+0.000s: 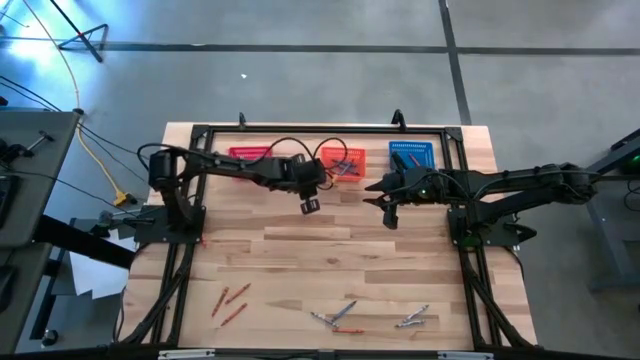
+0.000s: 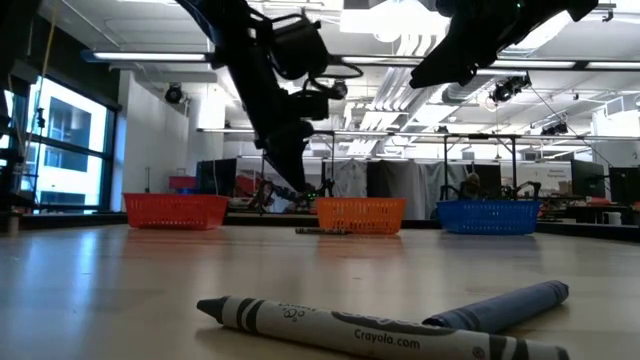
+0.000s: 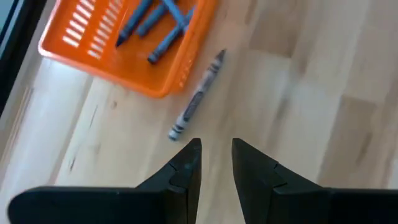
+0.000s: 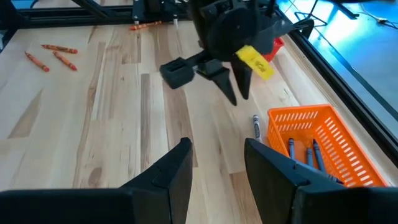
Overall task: Sort crayons
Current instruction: Put the gray crayon into the red bin
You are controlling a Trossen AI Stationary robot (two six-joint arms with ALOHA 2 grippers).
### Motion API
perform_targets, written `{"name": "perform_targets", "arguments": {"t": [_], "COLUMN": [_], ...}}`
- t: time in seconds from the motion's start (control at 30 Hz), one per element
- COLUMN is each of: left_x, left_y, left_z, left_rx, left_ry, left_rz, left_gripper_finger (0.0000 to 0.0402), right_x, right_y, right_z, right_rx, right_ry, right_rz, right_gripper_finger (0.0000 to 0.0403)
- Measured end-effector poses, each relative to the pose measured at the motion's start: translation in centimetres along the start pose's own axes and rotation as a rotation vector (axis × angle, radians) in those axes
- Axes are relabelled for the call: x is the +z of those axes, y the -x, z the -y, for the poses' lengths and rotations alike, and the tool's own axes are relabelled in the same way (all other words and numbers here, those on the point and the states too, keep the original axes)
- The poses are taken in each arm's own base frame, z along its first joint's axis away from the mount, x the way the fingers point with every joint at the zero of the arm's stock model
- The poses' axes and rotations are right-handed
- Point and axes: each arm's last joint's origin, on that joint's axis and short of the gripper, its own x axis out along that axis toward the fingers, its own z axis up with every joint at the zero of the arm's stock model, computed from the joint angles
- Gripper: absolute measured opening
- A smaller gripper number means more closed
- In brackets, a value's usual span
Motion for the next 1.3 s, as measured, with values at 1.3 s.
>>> {"name": "perform_targets", "arguments": {"t": [1.3], "left_x": [-0.3], "left_y": [-4.3], "left_z": [-1.6], "left_rx": [-0.006], "left_ry": [-0.129], "left_rz": [-0.014], "left_gripper_finger": [0.0135], "right_x": [-0.1], "right_y": [0.0], "right_z": [0.0], "right_rx": [0.0], "right_ry": [0.003], "right_rz": [-0.009], "right_gripper_finger": [0.0139]}}
